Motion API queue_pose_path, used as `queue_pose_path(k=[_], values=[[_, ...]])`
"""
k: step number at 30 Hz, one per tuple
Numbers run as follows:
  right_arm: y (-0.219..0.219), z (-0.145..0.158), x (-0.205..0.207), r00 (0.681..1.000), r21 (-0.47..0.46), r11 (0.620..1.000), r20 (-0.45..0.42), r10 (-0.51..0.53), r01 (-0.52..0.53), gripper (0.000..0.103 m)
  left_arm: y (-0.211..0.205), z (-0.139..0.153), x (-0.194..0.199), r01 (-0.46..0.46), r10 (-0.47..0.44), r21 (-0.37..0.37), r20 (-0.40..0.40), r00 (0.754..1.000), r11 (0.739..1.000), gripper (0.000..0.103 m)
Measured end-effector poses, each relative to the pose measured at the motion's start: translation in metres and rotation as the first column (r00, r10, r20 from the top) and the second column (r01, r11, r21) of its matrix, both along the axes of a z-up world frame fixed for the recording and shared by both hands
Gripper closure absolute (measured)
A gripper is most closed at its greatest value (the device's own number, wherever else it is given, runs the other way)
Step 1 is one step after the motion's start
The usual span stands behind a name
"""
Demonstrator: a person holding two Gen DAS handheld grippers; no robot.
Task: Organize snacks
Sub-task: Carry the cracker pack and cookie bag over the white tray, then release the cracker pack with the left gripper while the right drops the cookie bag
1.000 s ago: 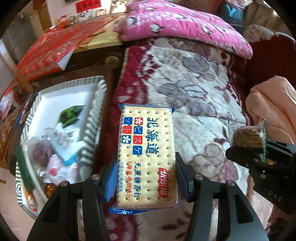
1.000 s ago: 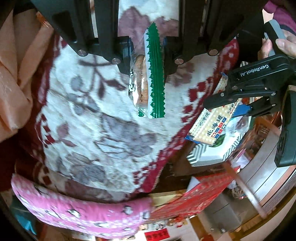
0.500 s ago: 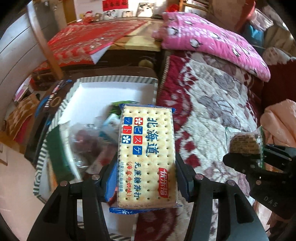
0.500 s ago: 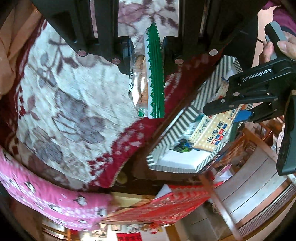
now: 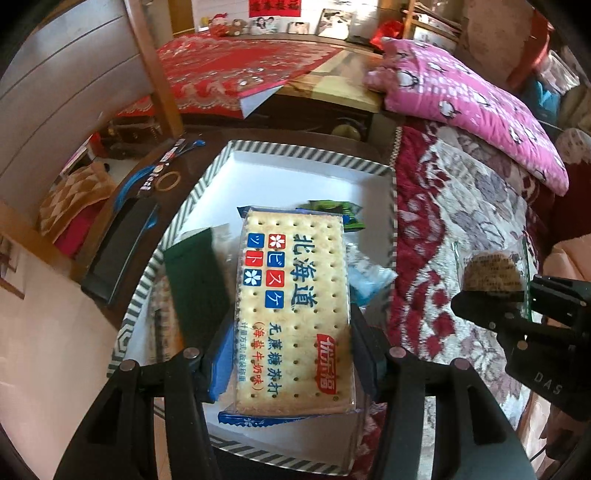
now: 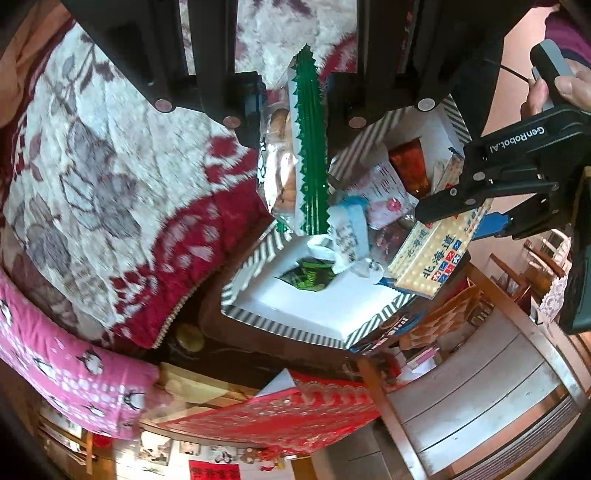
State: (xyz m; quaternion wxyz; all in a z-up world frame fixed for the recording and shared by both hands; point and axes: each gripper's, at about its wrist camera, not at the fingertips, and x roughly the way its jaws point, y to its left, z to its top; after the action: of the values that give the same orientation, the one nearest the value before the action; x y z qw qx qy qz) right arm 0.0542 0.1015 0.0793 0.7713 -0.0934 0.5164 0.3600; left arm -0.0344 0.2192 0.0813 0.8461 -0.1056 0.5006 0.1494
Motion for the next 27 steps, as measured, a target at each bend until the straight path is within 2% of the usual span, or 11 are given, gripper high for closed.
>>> queue_pose_path(k=[9,22,27], values=[[0.041,0.001,0.007,0.998,-0.025,0.998,0.011,0.064,-0.063,0.079,0.026,-0.006,-0.012,-0.051,0.051,-0.012,-0.003,0.999,0.999,0.049],[0.117,-0.027,0.032,0.989,-0.16,0.977,0.012,0.146,-0.142,0.079,0.049,-0.023,-0.014,-0.097,0.097,-0.025,-0.025,0.995,0.995,0.049],[0.135,-0.029,0.038,0.987,-0.165,0.974,0.011,0.16,-0.156,0.078,0.049,-0.025,-0.011,-0.099,0.098,-0.005,-0.028,0.995,0.995,0.049]])
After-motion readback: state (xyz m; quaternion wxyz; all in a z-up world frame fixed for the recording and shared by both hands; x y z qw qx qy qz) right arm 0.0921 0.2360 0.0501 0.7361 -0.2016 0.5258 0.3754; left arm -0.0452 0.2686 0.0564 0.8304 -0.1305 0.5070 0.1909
